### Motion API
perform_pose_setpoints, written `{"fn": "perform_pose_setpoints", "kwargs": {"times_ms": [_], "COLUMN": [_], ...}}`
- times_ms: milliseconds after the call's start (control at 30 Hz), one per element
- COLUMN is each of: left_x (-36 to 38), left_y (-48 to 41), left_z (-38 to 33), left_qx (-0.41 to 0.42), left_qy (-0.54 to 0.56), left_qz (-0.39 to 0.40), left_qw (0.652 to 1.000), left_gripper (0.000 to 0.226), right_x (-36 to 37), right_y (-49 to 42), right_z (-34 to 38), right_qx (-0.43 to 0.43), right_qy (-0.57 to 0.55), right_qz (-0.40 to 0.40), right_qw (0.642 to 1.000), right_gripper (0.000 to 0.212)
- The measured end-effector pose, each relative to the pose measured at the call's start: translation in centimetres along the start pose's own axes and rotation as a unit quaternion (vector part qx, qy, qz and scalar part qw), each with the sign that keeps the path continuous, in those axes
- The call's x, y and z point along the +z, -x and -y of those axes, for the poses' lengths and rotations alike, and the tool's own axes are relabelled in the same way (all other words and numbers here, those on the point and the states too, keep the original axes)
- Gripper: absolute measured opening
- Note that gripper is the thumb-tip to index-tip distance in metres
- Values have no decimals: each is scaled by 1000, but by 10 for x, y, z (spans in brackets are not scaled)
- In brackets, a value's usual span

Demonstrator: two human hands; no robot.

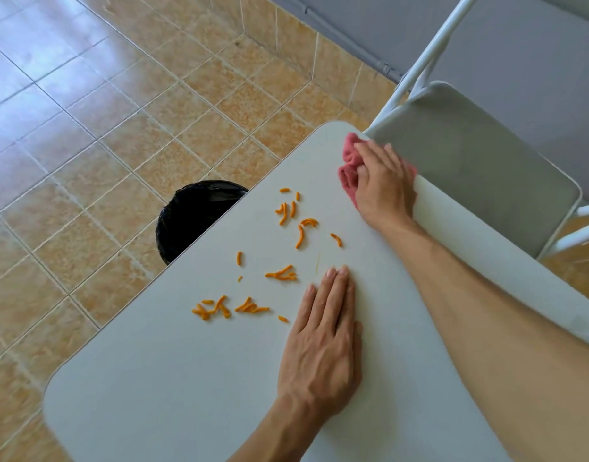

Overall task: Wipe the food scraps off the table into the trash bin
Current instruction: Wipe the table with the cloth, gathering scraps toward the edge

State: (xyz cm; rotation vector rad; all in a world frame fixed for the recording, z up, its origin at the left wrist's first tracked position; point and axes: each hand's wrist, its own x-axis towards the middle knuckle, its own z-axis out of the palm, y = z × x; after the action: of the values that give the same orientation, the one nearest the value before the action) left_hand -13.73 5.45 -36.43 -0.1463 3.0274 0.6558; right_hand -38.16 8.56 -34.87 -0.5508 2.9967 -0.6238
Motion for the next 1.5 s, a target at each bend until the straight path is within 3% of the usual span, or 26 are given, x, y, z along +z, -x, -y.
{"fn": "perform_pose_setpoints", "kwargs": {"times_ms": [33,100,200,267,333,400,533,767,833,933,1000,1067,1133,1233,1300,1367,1500], "left_x": [0,0,0,0,0,0,0,-1,-1,-2,-3,-5,-9,-15,-19,-22,-28], "left_y": [0,0,0,0,0,-1,0,0,1,1,2,7,20,52,73,91,110], "left_z": [0,0,0,0,0,0,0,0,0,2,4,7,10,16,24,32,52], "left_qx": [0,0,0,1,0,0,1,3,5,12,22,30,34,40,39,30,-20], "left_qy": [0,2,-2,-3,-5,-4,3,24,27,30,29,36,53,73,72,67,49], "left_qz": [-2,-2,-3,0,0,0,-3,-23,-27,-30,-26,-27,-36,-49,-56,-61,-75], "left_qw": [1000,1000,1000,1000,1000,1000,1000,999,999,999,999,999,997,995,995,995,996], "left_gripper": [58,58,58,58,58,58,57,54,55,55,57,59,62,69,68,65,55], "right_x": [3,14,28,27,25,20,4,5,14,23,18,11,5,9,19,28,30], "right_y": [5,12,7,1,-10,-16,-2,77,87,85,74,72,85,126,148,154,140], "right_z": [8,31,55,55,42,20,-28,-37,-17,4,1,-13,-34,-34,-5,26,50], "right_qx": [55,76,-57,-144,-172,-148,-12,116,90,-80,-133,-124,-77,73,146,131,-20], "right_qy": [9,17,-10,-16,-24,-39,-52,-11,-5,-12,-9,-10,-6,22,37,33,1], "right_qz": [-4,23,98,170,217,193,48,-84,-71,27,79,85,26,-97,-121,-109,9], "right_qw": [998,997,994,975,961,969,997,990,993,996,988,989,997,992,981,985,1000], "right_gripper": [75,78,50,49,49,48,55,53,51,51,53,52,50,49,50,54,72]}}
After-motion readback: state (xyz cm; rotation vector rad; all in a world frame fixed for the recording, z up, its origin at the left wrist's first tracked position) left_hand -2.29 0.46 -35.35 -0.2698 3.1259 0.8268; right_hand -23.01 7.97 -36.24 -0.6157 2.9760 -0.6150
